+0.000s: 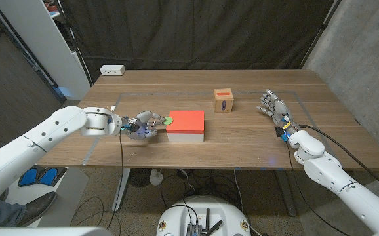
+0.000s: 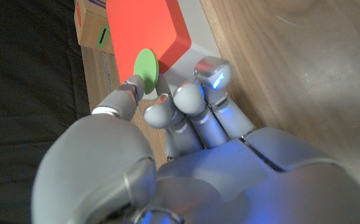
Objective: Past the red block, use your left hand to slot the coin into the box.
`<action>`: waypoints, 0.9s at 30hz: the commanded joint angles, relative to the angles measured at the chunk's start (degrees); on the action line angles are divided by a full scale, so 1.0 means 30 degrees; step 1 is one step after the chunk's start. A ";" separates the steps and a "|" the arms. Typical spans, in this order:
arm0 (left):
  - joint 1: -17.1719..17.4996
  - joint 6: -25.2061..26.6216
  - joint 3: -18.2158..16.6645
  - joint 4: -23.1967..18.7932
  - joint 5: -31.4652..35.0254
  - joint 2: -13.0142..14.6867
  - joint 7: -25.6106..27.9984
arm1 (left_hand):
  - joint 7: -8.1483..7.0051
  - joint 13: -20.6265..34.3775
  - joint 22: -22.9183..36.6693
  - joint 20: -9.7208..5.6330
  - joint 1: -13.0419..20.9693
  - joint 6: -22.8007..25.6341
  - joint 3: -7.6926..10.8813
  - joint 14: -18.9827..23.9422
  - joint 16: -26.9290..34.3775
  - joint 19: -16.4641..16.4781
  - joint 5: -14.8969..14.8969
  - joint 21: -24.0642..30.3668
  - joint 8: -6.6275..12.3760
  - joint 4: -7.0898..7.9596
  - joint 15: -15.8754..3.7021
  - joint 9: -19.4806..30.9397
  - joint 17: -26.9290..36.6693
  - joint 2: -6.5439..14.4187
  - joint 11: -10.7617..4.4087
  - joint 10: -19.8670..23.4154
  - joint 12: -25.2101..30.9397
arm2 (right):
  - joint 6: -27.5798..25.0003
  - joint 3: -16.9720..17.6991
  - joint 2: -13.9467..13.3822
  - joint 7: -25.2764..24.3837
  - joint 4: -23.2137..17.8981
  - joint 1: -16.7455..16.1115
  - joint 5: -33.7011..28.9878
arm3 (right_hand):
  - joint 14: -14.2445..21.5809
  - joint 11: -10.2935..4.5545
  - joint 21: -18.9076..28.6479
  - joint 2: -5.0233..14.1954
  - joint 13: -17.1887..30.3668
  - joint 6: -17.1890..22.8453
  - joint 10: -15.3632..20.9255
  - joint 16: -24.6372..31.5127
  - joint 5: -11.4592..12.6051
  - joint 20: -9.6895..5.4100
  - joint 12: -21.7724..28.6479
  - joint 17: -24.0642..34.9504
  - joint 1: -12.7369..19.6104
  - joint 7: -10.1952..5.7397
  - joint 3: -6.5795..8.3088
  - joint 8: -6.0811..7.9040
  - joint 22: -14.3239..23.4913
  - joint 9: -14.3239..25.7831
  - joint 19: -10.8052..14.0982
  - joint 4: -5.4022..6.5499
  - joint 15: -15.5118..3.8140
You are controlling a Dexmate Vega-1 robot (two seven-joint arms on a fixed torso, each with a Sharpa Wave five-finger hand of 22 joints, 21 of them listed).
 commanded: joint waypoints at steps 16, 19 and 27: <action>0.1253 -0.1506 -0.0344 -0.0535 -0.0220 -0.0132 -0.0126 | -0.0055 0.0342 -0.0134 0.0031 0.0457 0.2562 0.1092 -0.0144 -0.0182 -0.0408 0.0210 -0.0054 0.0892 0.0014 0.0038 0.0060 0.0264 0.2469 0.0018 -0.0301 -0.0138 | 0.0358 0.0124 0.0111 0.0117 0.0376 -0.0385 0.0227 | 0.0156 0.0062 0.0003 0.0235 0.0105 0.0101 0.0175 0.0068 0.0089 0.0070 0.0079 -0.0006 0.0028 -0.0059 0.0045 0.0073 0.0091 0.0043 0.0092 -0.0167 -0.0030; 0.1179 -0.1494 -0.0256 -0.0454 -0.0174 -0.0191 -0.0168 | -0.0083 0.0481 -0.0151 0.0014 0.0665 0.2756 0.1292 -0.0171 -0.0208 -0.0473 0.0240 0.0029 0.0950 -0.0114 0.0029 0.0214 0.0279 0.2815 0.0017 -0.0431 -0.0108 | 0.0302 0.0149 0.0092 0.0018 0.0278 -0.0476 0.0240 | 0.0156 0.0062 0.0003 0.0235 0.0105 0.0101 0.0175 0.0068 0.0089 0.0070 0.0079 -0.0006 0.0028 -0.0059 0.0045 0.0073 0.0091 0.0043 0.0092 -0.0167 -0.0030; 0.1245 -0.1905 -0.0244 -0.0225 0.0338 -0.0250 -0.0903 | -0.0213 0.0608 -0.0204 0.0017 0.1100 0.3130 0.1622 -0.0270 -0.0183 -0.0710 0.0297 0.0221 0.1210 -0.0313 0.0031 0.0751 0.0441 0.3255 0.0029 -0.0558 -0.0136 | 0.0194 0.0219 0.0028 -0.0532 -0.0265 -0.0861 0.0080 | 0.0156 0.0062 0.0003 0.0235 0.0105 0.0101 0.0175 0.0068 0.0089 0.0070 0.0079 -0.0006 0.0028 -0.0059 0.0045 0.0073 0.0091 0.0043 0.0092 -0.0167 -0.0030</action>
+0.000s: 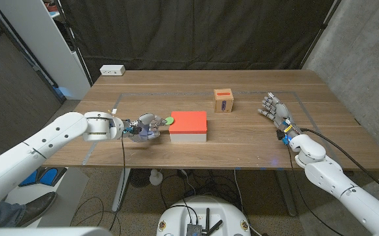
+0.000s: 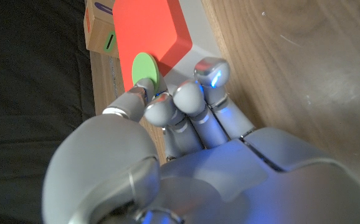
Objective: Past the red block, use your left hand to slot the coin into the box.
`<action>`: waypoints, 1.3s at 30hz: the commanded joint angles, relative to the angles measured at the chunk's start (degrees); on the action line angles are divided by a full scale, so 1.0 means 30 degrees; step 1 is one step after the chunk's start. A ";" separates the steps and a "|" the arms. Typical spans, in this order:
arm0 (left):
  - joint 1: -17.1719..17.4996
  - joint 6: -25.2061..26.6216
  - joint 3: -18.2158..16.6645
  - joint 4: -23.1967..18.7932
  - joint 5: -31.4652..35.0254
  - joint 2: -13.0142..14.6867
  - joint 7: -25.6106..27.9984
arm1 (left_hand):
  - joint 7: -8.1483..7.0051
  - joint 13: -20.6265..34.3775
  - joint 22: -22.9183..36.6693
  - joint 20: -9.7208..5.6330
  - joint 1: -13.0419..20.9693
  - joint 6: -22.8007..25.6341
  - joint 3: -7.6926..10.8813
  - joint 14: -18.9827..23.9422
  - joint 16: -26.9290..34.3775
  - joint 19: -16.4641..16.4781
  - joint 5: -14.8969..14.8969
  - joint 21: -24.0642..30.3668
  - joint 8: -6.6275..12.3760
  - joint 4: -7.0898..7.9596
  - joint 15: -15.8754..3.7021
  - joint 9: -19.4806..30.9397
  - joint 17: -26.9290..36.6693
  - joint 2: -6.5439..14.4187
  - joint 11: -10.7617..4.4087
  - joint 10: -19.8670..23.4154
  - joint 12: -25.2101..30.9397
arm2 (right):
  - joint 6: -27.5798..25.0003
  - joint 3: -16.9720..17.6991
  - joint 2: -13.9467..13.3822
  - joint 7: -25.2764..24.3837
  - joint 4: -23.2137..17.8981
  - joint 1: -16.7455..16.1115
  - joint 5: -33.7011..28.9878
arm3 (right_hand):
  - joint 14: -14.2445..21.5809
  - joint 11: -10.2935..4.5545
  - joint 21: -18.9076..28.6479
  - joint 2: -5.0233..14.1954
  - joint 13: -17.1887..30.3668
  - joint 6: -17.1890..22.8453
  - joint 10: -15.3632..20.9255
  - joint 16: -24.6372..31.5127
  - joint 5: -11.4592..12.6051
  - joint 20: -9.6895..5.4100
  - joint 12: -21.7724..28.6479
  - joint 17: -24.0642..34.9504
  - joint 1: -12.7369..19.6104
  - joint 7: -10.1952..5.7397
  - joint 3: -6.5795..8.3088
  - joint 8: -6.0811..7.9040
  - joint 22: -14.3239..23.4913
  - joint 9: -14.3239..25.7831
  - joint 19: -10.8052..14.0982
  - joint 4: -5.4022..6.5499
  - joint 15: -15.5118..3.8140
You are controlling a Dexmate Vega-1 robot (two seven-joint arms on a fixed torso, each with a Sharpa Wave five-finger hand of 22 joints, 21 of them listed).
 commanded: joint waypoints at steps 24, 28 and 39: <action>0.2189 -0.4063 -0.1544 -0.0430 0.2393 -0.0492 -0.2616 | 0.0496 0.0321 -0.0491 -0.0245 0.0897 0.1489 0.0195 -0.0002 -0.0126 -0.0457 0.0166 0.1004 -0.0111 -0.0018 0.0036 0.0566 0.0201 0.0358 -0.0018 0.0104 -0.0017 | -0.0119 0.0617 -0.0448 -0.2013 -0.2432 -0.1486 -0.0821 | 0.0158 0.0062 0.0003 0.0235 0.0105 0.0100 0.0176 0.0068 0.0088 0.0071 0.0079 -0.0006 0.0027 -0.0059 0.0044 0.0073 0.0091 0.0044 0.0093 -0.0168 -0.0030; 0.2393 -0.4609 -0.1707 -0.0549 0.2849 -0.0620 -0.2769 | 0.0514 0.0305 -0.0519 -0.0231 0.0945 0.1546 0.0211 0.0107 -0.0064 -0.0499 0.0179 0.1131 -0.0168 0.0030 0.0035 0.0574 0.0266 0.0358 0.0000 0.0071 -0.0063 | -0.0133 0.0750 -0.0513 -0.2260 -0.2788 -0.1724 -0.0912 | 0.0158 0.0062 0.0003 0.0235 0.0105 0.0100 0.0176 0.0068 0.0088 0.0071 0.0079 -0.0006 0.0027 -0.0059 0.0044 0.0073 0.0091 0.0044 0.0093 -0.0168 -0.0030; 0.2645 -0.5962 -0.1726 -0.0864 0.4255 -0.1286 -0.2656 | 0.0556 0.0397 -0.0788 -0.0241 0.1036 0.1707 0.0203 0.0131 -0.0073 -0.0616 0.0197 0.1372 -0.0338 0.0034 0.0040 0.0593 0.0230 0.0336 -0.0002 0.0125 -0.0063 | -0.0242 0.1096 -0.0642 -0.2678 -0.3491 -0.2269 -0.0973 | 0.0158 0.0062 0.0003 0.0235 0.0105 0.0100 0.0176 0.0068 0.0088 0.0071 0.0079 -0.0006 0.0027 -0.0059 0.0044 0.0073 0.0091 0.0044 0.0093 -0.0168 -0.0030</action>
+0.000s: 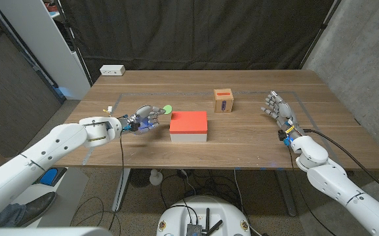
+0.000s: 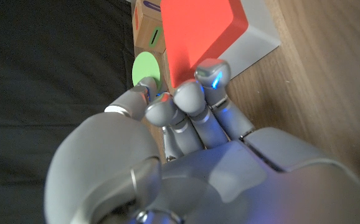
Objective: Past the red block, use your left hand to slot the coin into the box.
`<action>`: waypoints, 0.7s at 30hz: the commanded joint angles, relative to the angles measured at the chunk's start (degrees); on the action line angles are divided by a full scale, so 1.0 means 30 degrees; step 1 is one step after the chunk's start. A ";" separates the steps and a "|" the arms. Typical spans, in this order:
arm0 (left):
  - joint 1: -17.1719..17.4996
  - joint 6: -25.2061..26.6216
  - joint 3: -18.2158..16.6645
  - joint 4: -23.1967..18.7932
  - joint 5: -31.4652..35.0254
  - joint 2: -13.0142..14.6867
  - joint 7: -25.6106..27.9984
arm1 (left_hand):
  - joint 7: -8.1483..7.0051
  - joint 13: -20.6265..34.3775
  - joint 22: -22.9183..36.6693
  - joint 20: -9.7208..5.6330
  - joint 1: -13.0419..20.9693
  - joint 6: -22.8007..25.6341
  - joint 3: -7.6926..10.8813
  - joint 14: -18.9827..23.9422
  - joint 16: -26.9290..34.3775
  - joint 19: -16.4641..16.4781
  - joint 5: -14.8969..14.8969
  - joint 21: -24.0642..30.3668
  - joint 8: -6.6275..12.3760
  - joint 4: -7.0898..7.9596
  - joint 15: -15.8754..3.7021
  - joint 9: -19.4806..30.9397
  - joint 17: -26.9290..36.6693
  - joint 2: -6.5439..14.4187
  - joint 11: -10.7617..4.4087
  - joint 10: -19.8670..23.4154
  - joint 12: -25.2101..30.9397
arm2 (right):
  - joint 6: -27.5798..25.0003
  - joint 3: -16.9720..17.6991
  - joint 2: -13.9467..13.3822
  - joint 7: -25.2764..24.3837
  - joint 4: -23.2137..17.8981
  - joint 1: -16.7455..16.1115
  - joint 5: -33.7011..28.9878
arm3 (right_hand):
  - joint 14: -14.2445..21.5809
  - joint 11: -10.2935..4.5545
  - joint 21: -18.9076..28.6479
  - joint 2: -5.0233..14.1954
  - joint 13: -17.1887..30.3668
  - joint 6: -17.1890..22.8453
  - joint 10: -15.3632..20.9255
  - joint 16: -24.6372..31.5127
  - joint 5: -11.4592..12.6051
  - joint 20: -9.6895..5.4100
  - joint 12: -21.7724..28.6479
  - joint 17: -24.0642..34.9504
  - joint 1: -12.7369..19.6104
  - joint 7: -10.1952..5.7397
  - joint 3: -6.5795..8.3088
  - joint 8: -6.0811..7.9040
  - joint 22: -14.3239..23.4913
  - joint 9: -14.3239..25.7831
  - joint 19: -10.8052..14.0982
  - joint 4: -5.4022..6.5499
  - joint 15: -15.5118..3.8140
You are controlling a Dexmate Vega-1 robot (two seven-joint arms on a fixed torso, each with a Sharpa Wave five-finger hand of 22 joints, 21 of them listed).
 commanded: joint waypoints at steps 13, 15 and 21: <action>0.0530 -0.3755 0.0643 -0.1551 0.5995 -0.1420 0.2360 | 0.0636 0.0004 -0.0039 -0.0553 0.0510 0.1867 0.0138 0.0237 0.0006 -0.0102 0.0192 0.0417 -0.0105 0.0085 0.0051 0.0114 0.0105 0.0144 -0.0016 0.0141 -0.0121 | 0.0278 0.0607 -0.0038 -0.0643 -0.0928 -0.0973 -0.0247 | 0.0158 0.0063 0.0003 0.0235 0.0105 0.0101 0.0176 0.0068 0.0089 0.0071 0.0079 -0.0006 0.0027 -0.0060 0.0044 0.0073 0.0091 0.0044 0.0093 -0.0168 -0.0031; 0.0551 -0.4197 0.0834 -0.1610 0.6770 -0.1794 0.2900 | 0.0669 -0.0078 0.0273 -0.0532 0.0448 0.1923 0.0217 0.0192 0.0043 -0.0086 0.0208 0.0610 -0.0126 0.0133 0.0047 0.0100 0.0136 0.0169 0.0083 0.0166 -0.0157 | 0.0332 0.0650 -0.0005 -0.0651 -0.0933 -0.1012 -0.0235 | 0.0158 0.0063 0.0003 0.0235 0.0105 0.0101 0.0176 0.0068 0.0089 0.0071 0.0079 -0.0006 0.0027 -0.0060 0.0044 0.0073 0.0091 0.0044 0.0093 -0.0168 -0.0031; 0.0334 -0.4833 0.1525 -0.1726 0.9196 -0.2523 0.4311 | 0.0789 0.0095 0.0752 -0.0553 0.0371 0.2021 0.0318 0.0196 0.0295 -0.0194 0.0208 0.0867 -0.0138 0.0084 0.0048 0.0185 0.0273 0.0151 0.0266 0.0218 0.0029 | 0.0438 0.0657 0.0081 -0.0564 -0.0872 -0.0992 -0.0247 | 0.0158 0.0063 0.0003 0.0235 0.0105 0.0101 0.0176 0.0068 0.0089 0.0071 0.0079 -0.0006 0.0027 -0.0060 0.0044 0.0073 0.0091 0.0044 0.0093 -0.0168 -0.0031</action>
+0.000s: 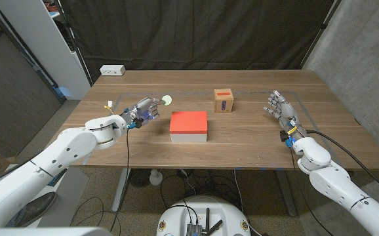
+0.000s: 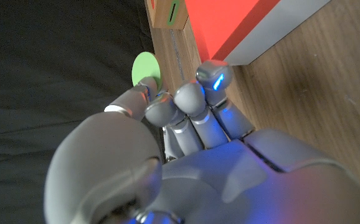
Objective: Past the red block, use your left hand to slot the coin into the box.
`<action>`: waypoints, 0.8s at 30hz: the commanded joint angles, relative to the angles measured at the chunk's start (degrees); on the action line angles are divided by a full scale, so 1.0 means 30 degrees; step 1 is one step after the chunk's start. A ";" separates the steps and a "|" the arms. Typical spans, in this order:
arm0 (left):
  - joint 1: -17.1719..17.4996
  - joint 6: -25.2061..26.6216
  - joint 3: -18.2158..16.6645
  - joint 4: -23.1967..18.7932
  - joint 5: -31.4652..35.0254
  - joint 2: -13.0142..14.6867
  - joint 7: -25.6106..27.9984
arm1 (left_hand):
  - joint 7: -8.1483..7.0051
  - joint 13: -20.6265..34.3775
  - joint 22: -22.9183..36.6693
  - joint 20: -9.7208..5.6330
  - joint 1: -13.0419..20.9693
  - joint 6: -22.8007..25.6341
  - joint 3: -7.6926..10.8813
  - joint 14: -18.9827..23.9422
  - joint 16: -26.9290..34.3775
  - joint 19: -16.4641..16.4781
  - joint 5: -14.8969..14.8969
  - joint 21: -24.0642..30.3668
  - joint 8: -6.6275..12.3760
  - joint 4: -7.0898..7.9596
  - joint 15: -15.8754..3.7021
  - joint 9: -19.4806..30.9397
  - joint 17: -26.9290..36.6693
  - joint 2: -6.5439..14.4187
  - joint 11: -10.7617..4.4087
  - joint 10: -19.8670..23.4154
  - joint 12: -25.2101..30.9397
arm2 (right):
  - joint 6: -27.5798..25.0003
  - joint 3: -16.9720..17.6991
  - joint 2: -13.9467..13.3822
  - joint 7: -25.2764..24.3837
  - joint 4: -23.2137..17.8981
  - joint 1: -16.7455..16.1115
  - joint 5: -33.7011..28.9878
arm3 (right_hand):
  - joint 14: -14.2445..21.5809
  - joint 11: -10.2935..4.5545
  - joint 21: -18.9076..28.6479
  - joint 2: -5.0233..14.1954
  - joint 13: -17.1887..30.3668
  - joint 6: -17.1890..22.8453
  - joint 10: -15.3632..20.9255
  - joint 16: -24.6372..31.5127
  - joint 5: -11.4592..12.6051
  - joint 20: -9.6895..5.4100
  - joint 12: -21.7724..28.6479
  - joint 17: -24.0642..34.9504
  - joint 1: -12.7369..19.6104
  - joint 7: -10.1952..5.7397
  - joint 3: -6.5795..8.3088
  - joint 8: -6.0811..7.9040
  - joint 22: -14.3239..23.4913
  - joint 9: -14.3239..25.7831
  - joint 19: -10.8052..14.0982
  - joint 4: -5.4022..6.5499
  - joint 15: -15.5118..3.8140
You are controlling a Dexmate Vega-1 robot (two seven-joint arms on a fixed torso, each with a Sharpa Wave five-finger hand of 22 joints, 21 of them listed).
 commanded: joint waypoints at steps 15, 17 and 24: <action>-0.1099 -0.3671 0.3001 0.0320 1.0950 -0.3330 0.4205 | 0.1612 0.0293 0.1373 -0.0498 0.0428 0.2124 0.0328 0.0040 0.0679 -0.0360 0.0118 0.0919 -0.0141 -0.0069 -0.0009 0.0090 0.0714 0.0532 0.0850 -0.0034 0.0366 | 0.0455 0.0307 0.0221 -0.0134 -0.0064 -0.0323 -0.0112 | 0.0158 0.0062 0.0003 0.0235 0.0105 0.0101 0.0176 0.0068 0.0089 0.0071 0.0079 -0.0006 0.0027 -0.0060 0.0043 0.0073 0.0092 0.0044 0.0093 -0.0169 -0.0030; -0.1307 -0.3554 0.3270 0.0357 1.1934 -0.3501 0.4500 | 0.1791 0.0232 0.1464 -0.0502 0.0513 0.2117 0.0371 0.0039 0.0753 -0.0483 0.0118 0.0949 -0.0195 -0.0104 0.0002 0.0049 0.0792 0.0580 0.0980 -0.0052 0.0337 | 0.0482 0.0351 0.0220 -0.0158 -0.0079 -0.0400 -0.0105 | 0.0158 0.0062 0.0003 0.0235 0.0105 0.0101 0.0176 0.0068 0.0089 0.0071 0.0079 -0.0006 0.0027 -0.0060 0.0043 0.0073 0.0092 0.0044 0.0093 -0.0169 -0.0030; -0.2101 -0.2361 0.4247 0.0310 1.5236 -0.3970 0.5368 | 0.1864 0.0273 0.1445 -0.0535 0.0806 0.2228 0.0190 -0.0017 0.0781 -0.0515 0.0051 0.1137 -0.0282 -0.0184 0.0013 0.0033 0.0830 0.0580 0.1039 -0.0055 0.0433 | 0.0680 0.0514 0.0234 -0.0197 -0.0127 -0.0709 -0.0081 | 0.0158 0.0062 0.0003 0.0235 0.0105 0.0101 0.0176 0.0068 0.0089 0.0071 0.0079 -0.0006 0.0027 -0.0060 0.0043 0.0073 0.0092 0.0044 0.0093 -0.0169 -0.0030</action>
